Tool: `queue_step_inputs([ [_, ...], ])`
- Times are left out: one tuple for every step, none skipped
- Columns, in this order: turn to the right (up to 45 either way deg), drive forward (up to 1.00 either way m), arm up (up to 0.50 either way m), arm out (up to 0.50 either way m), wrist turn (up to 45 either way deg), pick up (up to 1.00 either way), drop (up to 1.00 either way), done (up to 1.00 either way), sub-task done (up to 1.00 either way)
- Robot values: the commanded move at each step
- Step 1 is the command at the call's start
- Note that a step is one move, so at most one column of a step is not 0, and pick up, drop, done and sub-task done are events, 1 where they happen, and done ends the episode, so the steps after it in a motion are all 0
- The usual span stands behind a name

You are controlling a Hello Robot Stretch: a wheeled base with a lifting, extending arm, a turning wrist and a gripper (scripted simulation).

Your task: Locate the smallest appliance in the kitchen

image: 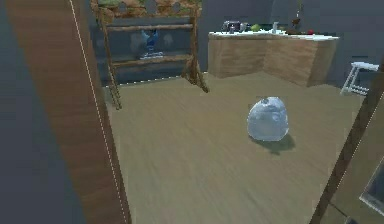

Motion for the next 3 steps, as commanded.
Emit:
queue_step_inputs([
  [45.0,0.0,0.0,0.0,0.0,0.0,0.0,0.0,0.0],
  [45.0,0.0,0.0,0.0,0.0,0.0,0.0,0.0,0.0],
  [45.0,0.0,0.0,0.0,0.0,0.0,0.0,0.0,0.0],
])
